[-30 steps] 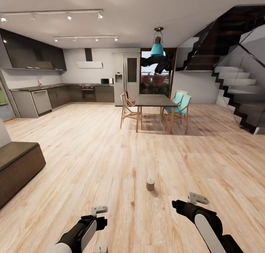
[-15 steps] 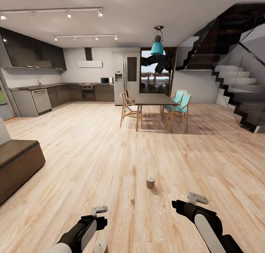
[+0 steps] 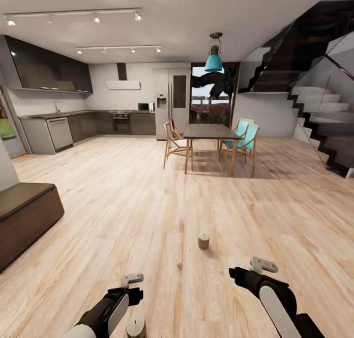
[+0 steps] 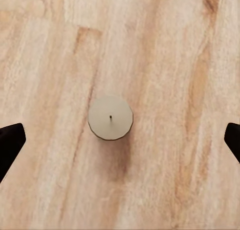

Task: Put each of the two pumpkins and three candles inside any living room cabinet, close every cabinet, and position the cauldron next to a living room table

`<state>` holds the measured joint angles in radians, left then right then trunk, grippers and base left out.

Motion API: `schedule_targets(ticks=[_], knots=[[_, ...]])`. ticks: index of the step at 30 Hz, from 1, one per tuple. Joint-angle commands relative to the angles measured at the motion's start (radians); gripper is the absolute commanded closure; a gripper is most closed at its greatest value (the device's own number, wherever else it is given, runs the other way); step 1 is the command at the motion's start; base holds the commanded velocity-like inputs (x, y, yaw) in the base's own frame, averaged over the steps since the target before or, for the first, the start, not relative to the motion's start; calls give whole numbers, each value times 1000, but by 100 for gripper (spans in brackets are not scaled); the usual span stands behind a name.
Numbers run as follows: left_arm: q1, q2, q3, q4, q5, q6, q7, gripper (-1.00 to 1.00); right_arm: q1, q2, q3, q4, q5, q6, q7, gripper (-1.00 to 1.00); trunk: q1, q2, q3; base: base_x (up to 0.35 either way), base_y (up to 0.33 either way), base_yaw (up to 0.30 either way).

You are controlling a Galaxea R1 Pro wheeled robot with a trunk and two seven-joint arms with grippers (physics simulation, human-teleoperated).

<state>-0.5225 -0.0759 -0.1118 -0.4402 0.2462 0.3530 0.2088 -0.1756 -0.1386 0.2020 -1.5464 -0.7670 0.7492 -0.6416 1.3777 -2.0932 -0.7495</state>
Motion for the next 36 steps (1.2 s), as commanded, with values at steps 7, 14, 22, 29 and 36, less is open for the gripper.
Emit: schedule_targets(ticks=[7, 14, 22, 29, 36], knots=[[-1, 1, -8, -2, 9, -19, 9, -100, -1, -1, 21, -1, -9, 0, -10, -100, 27, -50, -21, 0, 0, 148], [-1, 1, -9, -2, 8, -21, 9, -100, -1, -1, 27, -1, -9, -1, -10, -100, 54, -99, -42, 0, 0, 17], [-1, 1, -9, -2, 6, -22, 9, -100, -1, -1, 28, -1, -9, -1, -10, -100, 84, -155, -67, 0, 0, 1], [-1, 1, -9, -2, 7, -22, 9, -100, -1, -1, 28, -1, -9, -1, -10, -100, 111, -204, -89, 0, 0, 0], [-1, 1, -9, -2, 9, -22, 9, -100, -1, -1, 28, -2, -9, -1, -10, -100, 138, -253, -111, 0, 0, 0]])
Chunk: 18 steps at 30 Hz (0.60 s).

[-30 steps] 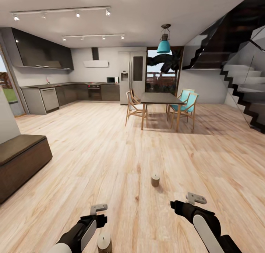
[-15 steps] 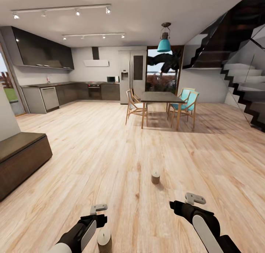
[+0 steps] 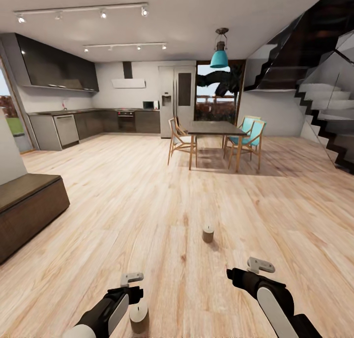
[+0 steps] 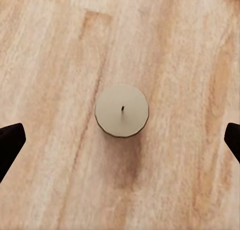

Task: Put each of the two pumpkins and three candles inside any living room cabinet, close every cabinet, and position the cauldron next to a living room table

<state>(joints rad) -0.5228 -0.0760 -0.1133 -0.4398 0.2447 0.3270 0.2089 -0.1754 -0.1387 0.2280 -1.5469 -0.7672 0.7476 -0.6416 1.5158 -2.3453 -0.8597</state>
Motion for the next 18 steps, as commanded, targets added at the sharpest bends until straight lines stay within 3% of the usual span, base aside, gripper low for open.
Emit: schedule_targets(ticks=[1, 18], knots=[[0, 1, -8, -2, 11, 4, 9, -100, -1, -1, 2, -1, -9, 1, -10, -100, 4, -8, -4, 0, 0, 0], [0, 1, -8, -3, 11, 6, 7, -100, -1, -1, 3, -2, -9, 1, -10, -100, 69, -127, -58, 0, 0, 0]])
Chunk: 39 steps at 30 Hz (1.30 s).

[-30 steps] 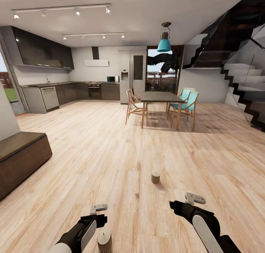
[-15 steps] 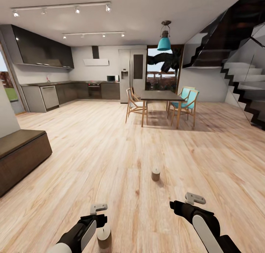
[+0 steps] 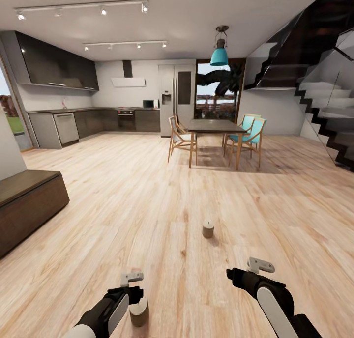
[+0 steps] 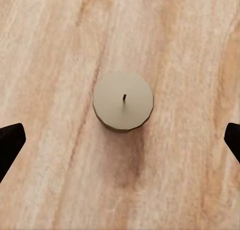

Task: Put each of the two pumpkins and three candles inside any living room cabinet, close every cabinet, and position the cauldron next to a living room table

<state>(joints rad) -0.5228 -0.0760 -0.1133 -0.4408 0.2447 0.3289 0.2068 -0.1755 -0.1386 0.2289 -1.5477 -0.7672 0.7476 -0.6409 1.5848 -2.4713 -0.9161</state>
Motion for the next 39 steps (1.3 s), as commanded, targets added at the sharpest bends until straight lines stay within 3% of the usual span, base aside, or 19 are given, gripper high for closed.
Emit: schedule_targets(ticks=[1, 4, 23, 32, 39], knots=[[0, 1, -8, -2, 11, 4, 8, -100, -1, -1, 2, -1, -9, 1, -10, -100, 4, -8, -4, 0, 0, 0], [0, 1, -8, -2, 10, 7, 5, -100, -1, -1, 2, -1, -9, 1, -10, -100, 15, -29, -14, 0, 0, 0], [0, 1, -8, -3, 12, 13, 7, -100, -1, -1, 3, -2, -9, 1, -10, -100, 24, -33, -87, 0, 0, 0], [0, 1, -8, -3, 9, 12, 17, -100, -1, -1, 3, -2, -9, 1, -10, -100, 24, -33, -87, 12, 0, 0], [0, 1, -8, -2, 7, 18, 14, -100, -1, -1, 3, -2, -9, 1, -10, -100, 24, -33, -87, 239, 0, 0]])
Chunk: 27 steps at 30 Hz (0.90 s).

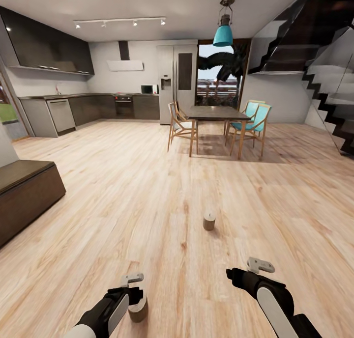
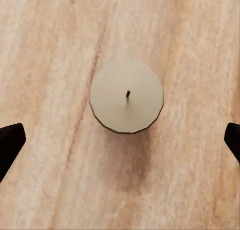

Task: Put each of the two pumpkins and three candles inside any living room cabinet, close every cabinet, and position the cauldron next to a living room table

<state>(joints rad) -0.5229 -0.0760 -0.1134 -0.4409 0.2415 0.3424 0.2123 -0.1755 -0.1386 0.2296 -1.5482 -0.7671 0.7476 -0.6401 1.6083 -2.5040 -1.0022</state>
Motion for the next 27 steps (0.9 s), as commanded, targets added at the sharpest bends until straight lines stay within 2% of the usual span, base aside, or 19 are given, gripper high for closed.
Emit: schedule_targets(ticks=[1, 16, 25, 27], knots=[[0, 1, -8, -2, 11, 5, 9, -100, -1, -1, 2, -1, -9, 1, -10, -100, 0, 0, -1, 277, 0, 0], [0, 1, -8, -1, 12, 6, 5, -100, -1, -1, 2, -1, -9, 1, -10, -100, 0, 0, -1, 199, 0, 0], [0, 1, -8, -3, 16, 3, 10, -100, -1, -1, 2, -1, -9, 1, -10, -100, 0, 0, -1, 51, 0, 0], [0, 1, -8, -3, 16, 3, 10, -100, -1, -1, 1, -1, -9, 1, -10, -100, 1, -1, -9, 5, 0, 0]])
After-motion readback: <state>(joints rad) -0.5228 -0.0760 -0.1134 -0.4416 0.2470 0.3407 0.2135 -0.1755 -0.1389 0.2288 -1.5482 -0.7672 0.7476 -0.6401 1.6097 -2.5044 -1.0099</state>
